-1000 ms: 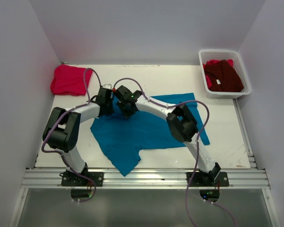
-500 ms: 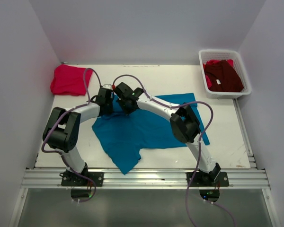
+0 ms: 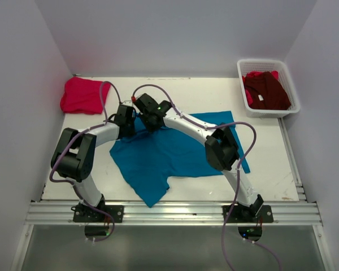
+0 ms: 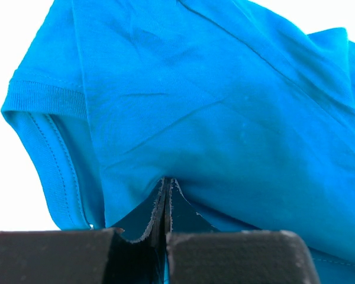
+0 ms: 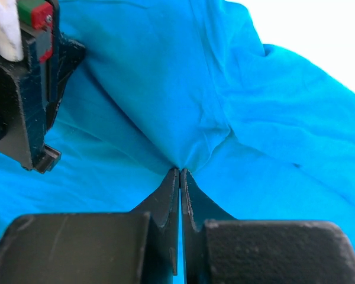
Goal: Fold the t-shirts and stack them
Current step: Fold the tshirt
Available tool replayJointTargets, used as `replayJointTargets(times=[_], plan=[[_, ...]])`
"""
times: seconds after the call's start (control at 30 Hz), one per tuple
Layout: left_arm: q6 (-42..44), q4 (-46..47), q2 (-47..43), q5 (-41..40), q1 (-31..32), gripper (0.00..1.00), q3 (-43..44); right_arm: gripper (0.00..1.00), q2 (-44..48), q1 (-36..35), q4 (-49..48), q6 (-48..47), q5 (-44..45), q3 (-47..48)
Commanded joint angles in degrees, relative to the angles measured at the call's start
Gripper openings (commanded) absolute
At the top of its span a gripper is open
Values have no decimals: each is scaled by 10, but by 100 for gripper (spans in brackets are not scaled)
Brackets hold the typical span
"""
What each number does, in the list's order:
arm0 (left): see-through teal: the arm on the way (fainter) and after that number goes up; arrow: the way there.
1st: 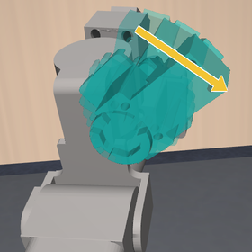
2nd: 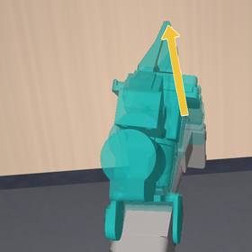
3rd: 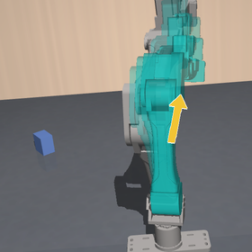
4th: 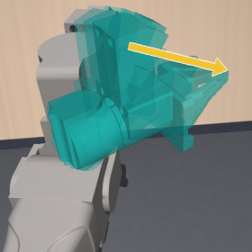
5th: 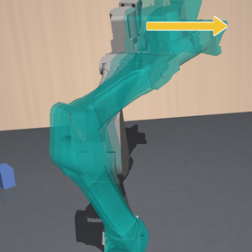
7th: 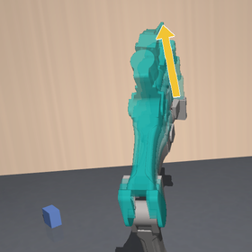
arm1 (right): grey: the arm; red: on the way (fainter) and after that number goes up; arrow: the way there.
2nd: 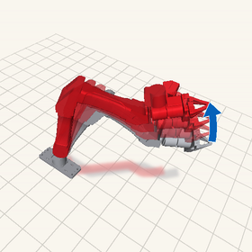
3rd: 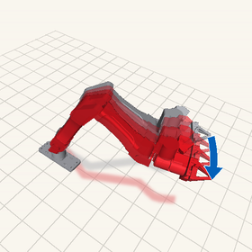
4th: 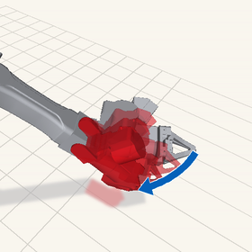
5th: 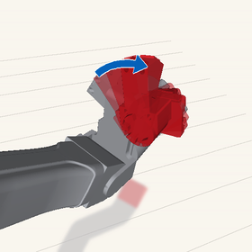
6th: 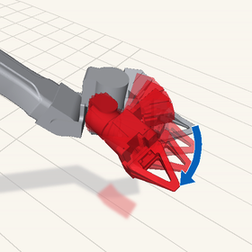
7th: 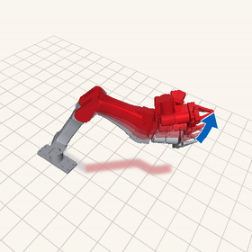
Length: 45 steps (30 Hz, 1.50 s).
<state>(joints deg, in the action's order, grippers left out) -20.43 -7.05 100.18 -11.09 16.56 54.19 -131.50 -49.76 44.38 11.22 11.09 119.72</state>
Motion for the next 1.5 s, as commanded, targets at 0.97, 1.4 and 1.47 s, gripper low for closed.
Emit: replayJointTargets(times=[0.97,1.4,1.47], plan=[[2,-22,11,-19,-2,0,-5,42,113,36,52,41,190,-57],[-35,-60,-101,-60,-41,0,-4,0,231,203,-34,84,170,-273],[-31,-74,-111,-70,-60,0,2,0,237,210,-39,83,169,-282]])
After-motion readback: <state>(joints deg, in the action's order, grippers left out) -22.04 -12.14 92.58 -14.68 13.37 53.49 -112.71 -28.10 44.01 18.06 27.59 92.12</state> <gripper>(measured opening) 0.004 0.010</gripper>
